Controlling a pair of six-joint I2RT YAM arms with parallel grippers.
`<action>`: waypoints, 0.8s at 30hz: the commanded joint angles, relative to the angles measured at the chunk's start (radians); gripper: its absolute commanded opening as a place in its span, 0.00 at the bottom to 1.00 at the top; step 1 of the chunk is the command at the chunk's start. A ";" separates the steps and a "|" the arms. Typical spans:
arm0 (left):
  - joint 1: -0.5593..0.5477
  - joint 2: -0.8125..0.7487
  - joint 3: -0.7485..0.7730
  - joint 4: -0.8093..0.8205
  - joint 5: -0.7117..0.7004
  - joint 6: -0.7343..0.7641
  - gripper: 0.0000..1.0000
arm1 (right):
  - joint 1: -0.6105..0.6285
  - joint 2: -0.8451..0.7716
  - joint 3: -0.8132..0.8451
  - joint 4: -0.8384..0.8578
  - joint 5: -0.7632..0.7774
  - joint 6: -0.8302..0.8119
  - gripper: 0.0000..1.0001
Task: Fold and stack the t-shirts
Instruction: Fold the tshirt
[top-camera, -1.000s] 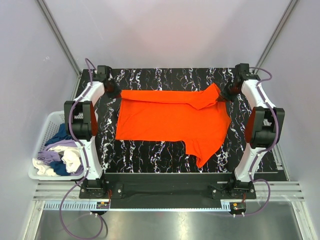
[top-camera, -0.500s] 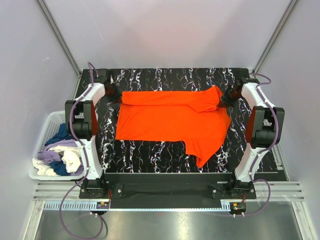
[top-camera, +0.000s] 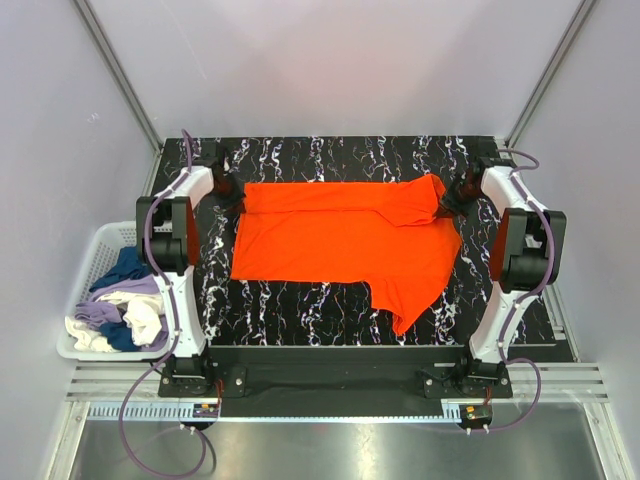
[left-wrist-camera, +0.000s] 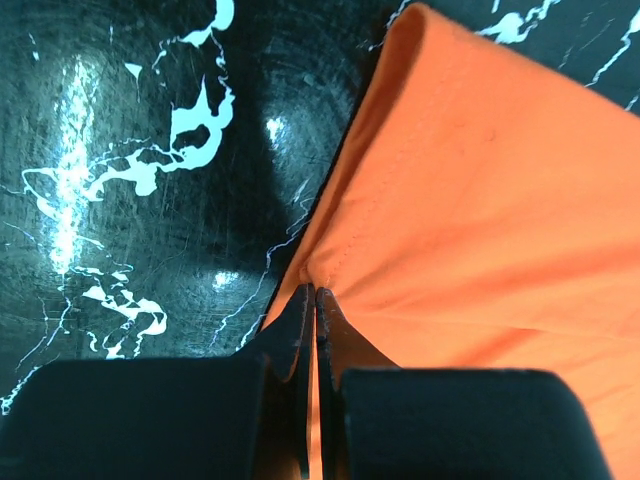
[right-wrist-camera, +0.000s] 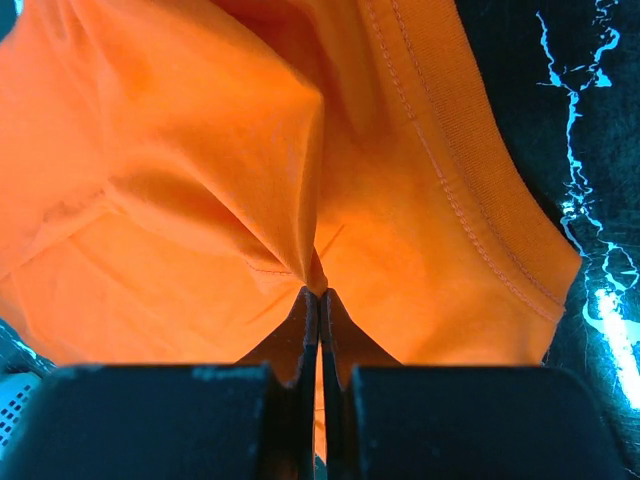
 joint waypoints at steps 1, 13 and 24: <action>0.005 0.002 0.047 -0.005 -0.019 0.021 0.00 | -0.006 0.017 0.011 0.005 0.014 -0.018 0.00; 0.005 0.031 0.058 -0.018 -0.044 0.025 0.00 | -0.009 0.052 -0.014 0.008 0.050 -0.030 0.01; 0.006 -0.080 0.029 -0.038 -0.039 0.022 0.55 | -0.021 -0.004 -0.009 0.109 0.039 -0.050 0.57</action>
